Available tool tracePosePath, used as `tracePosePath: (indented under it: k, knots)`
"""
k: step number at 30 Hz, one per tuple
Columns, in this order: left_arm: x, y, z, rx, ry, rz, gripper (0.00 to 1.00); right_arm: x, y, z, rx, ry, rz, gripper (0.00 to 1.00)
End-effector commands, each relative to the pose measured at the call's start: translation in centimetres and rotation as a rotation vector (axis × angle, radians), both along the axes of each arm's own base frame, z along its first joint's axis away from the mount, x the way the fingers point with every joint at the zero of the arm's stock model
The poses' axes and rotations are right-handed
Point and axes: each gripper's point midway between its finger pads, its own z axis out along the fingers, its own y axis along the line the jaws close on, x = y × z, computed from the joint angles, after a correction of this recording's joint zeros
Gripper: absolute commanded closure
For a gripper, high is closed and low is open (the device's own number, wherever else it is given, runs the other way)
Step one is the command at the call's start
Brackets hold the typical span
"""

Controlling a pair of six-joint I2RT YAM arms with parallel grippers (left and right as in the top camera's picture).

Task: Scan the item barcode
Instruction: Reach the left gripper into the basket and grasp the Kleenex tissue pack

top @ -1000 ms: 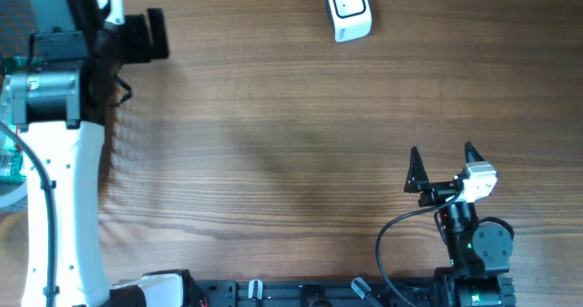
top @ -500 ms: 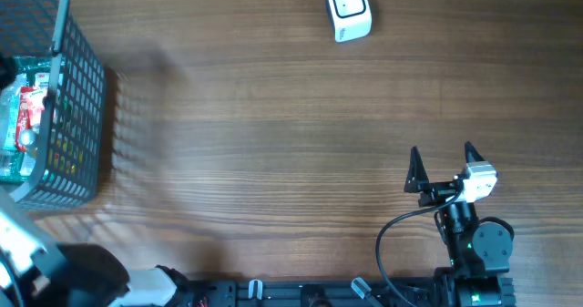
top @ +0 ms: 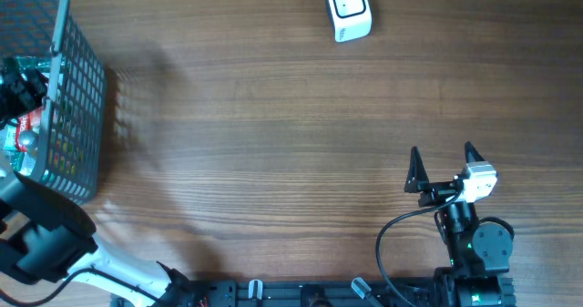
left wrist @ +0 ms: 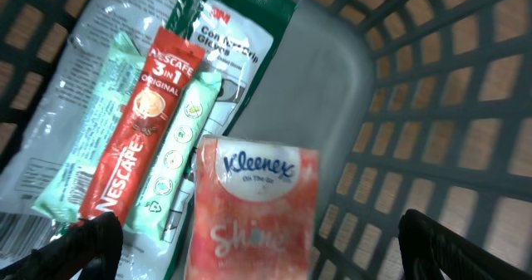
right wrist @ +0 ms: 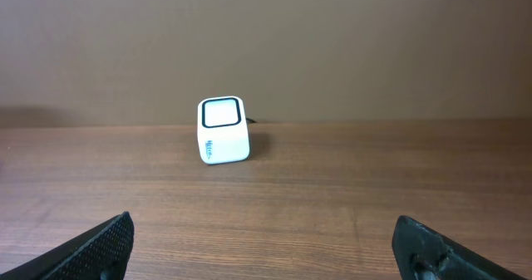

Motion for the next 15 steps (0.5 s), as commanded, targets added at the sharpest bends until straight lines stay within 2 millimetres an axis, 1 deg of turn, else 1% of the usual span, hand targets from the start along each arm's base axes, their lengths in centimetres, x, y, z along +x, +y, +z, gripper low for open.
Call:
tracePosePath:
  k: [1, 4, 10, 13, 14, 15]
  knots:
    - [0.8, -0.8, -2.6, -0.036, 0.034, -0.049, 0.07, 0.0, -0.3, 0.2, -0.008, -0.009, -0.016, 0.0]
    - [1.0, -1.1, -5.4, -0.079, 0.082, -0.057, 0.09, 0.0, -0.3, 0.2, -0.008, -0.009, -0.016, 0.0]
    - [0.5, -0.9, -8.5, -0.096, 0.158, -0.047, 0.15, 0.0, -0.3, 0.2, -0.008, -0.009, -0.016, 0.0]
    - [0.6, -0.9, -8.6, -0.096, 0.158, -0.047, 0.28, 0.0, -0.3, 0.2, -0.008, -0.009, -0.016, 0.0]
    - [0.5, -0.9, -8.6, -0.097, 0.16, -0.047, 0.39, 0.0, -0.3, 0.2, -0.008, -0.009, -0.016, 0.0]
    - [0.5, -0.9, -8.6, -0.097, 0.16, -0.047, 0.44, 0.0, -0.3, 0.2, -0.008, -0.009, -0.016, 0.0]
